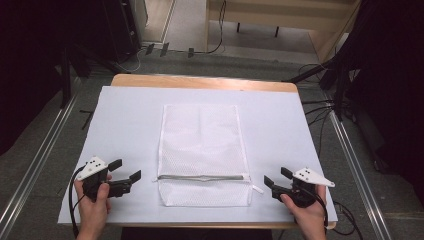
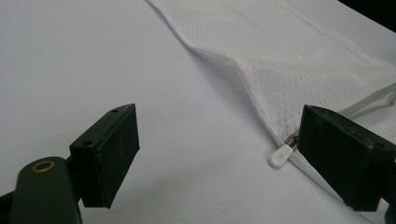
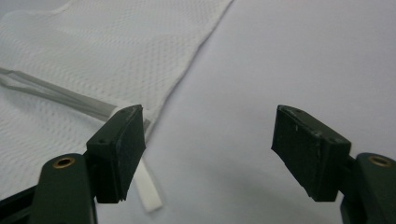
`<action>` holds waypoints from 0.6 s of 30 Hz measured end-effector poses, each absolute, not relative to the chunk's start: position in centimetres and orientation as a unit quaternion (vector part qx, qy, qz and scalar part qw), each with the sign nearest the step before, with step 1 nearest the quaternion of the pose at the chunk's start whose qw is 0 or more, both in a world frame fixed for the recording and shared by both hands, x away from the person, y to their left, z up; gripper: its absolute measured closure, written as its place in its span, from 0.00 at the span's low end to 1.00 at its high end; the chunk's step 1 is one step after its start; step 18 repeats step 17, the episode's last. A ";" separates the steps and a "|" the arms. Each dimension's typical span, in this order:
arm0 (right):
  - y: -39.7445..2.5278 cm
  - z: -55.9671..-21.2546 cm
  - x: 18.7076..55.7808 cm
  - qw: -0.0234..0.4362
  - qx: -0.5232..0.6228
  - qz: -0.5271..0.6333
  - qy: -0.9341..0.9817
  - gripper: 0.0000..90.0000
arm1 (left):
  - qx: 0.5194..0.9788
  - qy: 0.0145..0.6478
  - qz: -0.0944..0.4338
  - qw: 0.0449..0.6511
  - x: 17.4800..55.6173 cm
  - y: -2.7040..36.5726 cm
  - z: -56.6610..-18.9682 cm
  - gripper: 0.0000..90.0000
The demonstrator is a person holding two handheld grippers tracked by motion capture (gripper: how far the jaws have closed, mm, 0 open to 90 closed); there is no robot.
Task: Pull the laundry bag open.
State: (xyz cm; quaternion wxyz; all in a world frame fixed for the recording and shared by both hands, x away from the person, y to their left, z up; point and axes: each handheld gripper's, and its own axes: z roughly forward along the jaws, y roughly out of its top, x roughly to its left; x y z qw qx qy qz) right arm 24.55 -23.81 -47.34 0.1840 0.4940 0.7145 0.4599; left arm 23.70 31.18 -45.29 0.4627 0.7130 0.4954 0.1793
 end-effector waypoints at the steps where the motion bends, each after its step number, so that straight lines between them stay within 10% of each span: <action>1: -23.8 -47.3 24.6 0.184 0.494 0.460 0.715 0.29 | 0.712 0.498 0.182 0.461 23.7 31.3 -45.3 0.15; 18: -26.8 -47.6 24.8 0.186 0.536 0.455 0.687 0.26 | 0.728 0.484 0.196 0.444 23.8 31.8 -45.5 0.13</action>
